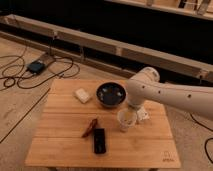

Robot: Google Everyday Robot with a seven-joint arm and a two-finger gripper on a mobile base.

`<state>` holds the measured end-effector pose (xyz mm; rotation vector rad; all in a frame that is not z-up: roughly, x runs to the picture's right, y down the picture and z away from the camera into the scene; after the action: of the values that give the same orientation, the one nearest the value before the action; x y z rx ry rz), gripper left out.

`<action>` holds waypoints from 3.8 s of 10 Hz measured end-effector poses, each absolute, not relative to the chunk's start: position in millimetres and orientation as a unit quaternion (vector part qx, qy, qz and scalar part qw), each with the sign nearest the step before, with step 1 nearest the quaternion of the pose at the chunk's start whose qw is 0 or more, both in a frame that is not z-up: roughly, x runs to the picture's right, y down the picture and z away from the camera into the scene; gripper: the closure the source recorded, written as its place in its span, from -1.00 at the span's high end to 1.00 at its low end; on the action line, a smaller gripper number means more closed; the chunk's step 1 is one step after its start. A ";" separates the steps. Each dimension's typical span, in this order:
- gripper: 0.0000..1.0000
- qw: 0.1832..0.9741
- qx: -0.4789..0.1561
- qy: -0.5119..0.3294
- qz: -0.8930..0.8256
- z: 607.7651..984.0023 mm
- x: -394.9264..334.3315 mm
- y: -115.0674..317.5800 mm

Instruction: Place the ceramic cup in the ceramic bowl

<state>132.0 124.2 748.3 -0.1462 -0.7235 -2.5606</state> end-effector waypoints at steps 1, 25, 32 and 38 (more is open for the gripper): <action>0.60 0.238 -0.054 -0.266 -0.933 757.2 131.8 126.6; -1.00 0.176 -0.021 -0.344 -0.922 766.1 85.3 20.8; -1.00 0.197 -0.001 -0.348 -0.917 828.9 49.3 -38.3; 0.03 0.216 -0.023 -0.392 -0.894 901.2 55.0 -12.8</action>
<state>55.0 -12.8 901.2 -0.0627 -1.0854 -2.4784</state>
